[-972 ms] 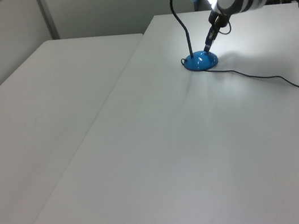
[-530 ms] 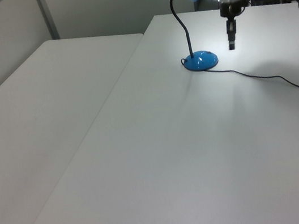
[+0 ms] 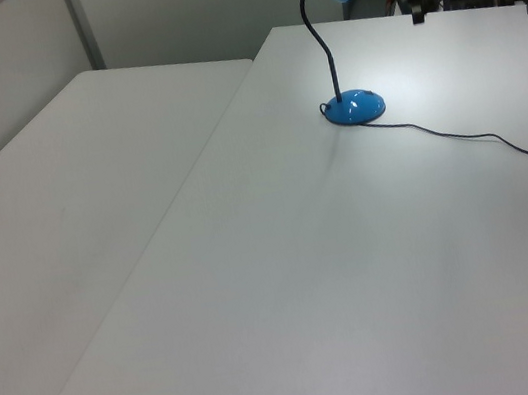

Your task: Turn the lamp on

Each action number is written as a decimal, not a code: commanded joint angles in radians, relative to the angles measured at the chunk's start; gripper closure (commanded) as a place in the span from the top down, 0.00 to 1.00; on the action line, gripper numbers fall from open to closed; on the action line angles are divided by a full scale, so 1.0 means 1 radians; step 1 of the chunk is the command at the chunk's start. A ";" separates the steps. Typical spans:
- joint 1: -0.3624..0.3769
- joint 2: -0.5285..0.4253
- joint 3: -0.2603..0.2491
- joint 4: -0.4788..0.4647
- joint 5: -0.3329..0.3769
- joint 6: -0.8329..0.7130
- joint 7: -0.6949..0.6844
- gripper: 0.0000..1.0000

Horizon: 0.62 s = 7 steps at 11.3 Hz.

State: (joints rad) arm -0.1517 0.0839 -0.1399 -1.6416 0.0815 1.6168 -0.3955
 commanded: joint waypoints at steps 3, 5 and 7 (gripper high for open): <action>0.133 -0.073 -0.007 0.077 -0.049 -0.012 0.266 1.00; 0.139 -0.070 -0.006 0.075 -0.051 -0.005 0.276 1.00; 0.139 -0.067 -0.003 0.074 -0.054 0.031 0.262 1.00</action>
State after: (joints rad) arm -0.0240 0.0129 -0.1376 -1.5732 0.0506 1.6187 -0.1451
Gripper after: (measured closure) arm 0.000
